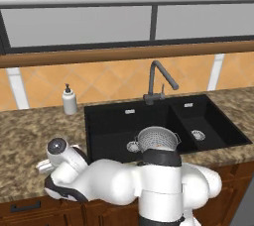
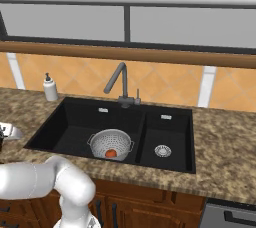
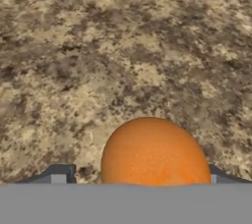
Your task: Put the colander in the sink, put the orange, tangerine in the colander, and turn on the sink faucet and pour water over the colander.
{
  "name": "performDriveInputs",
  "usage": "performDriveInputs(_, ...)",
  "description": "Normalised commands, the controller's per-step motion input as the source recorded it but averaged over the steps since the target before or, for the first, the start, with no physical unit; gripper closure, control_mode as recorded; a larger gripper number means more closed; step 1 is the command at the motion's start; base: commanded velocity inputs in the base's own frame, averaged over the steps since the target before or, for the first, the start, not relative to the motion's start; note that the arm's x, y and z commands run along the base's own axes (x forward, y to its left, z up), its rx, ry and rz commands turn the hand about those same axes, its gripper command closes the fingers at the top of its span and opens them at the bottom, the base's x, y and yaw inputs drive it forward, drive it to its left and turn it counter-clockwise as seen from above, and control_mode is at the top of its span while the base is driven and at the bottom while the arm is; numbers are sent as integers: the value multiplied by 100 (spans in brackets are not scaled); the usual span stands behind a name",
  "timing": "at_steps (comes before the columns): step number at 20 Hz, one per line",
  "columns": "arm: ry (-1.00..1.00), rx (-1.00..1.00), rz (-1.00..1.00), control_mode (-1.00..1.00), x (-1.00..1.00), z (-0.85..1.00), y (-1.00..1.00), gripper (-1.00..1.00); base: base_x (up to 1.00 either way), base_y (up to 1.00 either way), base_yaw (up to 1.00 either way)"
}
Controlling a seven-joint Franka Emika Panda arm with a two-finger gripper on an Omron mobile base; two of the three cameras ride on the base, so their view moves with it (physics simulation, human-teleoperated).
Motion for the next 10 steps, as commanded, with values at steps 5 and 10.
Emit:
performDriveInputs(5,-12,1,-6,-100,-9,-65,-77,100,0,0,0)
performDriveInputs(10,-12,8,-16,-100,-21,-18,-73,100,0,0,0)
